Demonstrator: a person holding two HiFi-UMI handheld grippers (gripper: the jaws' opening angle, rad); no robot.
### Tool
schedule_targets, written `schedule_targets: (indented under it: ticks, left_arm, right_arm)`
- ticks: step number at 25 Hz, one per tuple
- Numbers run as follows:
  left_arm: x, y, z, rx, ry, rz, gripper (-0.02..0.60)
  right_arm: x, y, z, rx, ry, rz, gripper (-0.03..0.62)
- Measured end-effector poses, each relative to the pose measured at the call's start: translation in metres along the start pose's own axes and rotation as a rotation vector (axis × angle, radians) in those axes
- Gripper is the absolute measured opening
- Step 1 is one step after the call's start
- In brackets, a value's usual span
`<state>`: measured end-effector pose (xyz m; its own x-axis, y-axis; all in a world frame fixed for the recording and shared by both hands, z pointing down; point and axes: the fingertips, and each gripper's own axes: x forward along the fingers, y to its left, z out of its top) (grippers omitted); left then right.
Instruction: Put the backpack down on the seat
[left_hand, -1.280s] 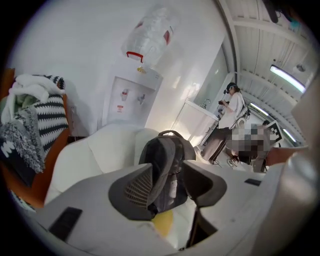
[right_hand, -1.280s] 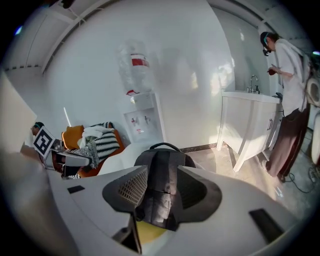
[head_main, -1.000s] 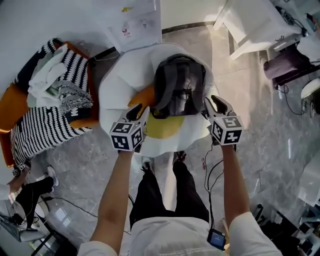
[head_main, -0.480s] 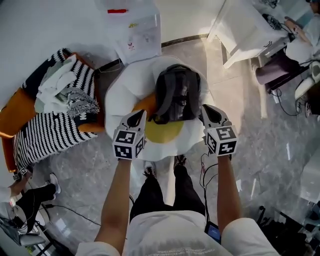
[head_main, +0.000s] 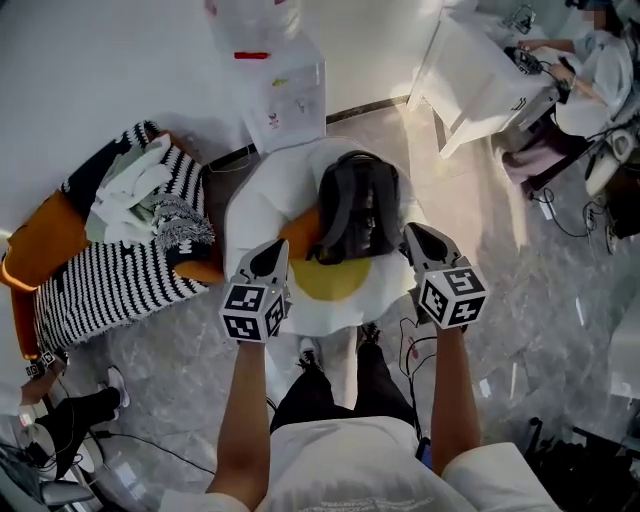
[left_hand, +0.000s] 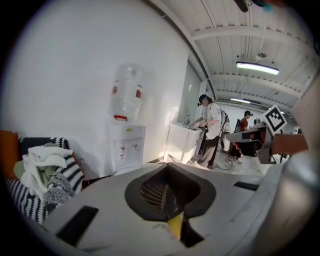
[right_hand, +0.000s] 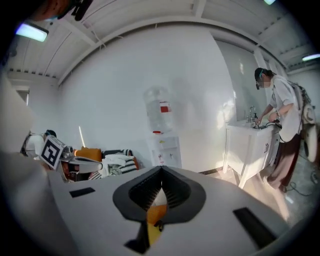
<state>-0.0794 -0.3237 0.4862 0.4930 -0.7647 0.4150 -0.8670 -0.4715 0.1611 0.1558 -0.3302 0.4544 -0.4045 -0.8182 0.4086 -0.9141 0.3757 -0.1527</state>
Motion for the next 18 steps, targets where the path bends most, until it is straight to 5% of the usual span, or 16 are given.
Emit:
schedule_targets:
  ticks: [5, 11, 18]
  left_arm:
    - [-0.029, -0.009, 0.013, 0.061, -0.032, -0.026, -0.005]
    - [-0.058, -0.019, 0.043, 0.065, -0.101, -0.066, -0.005]
    - [-0.091, -0.026, 0.08, 0.18, -0.201, -0.091, -0.005]
  right_arm:
    - [-0.025, 0.027, 0.013, -0.073, 0.006, -0.03, 0.003]
    - [-0.043, 0.042, 0.03, -0.024, -0.022, -0.059, 0.003]
    - [-0.073, 0.064, 0.061, -0.124, -0.058, -0.077, 0.003]
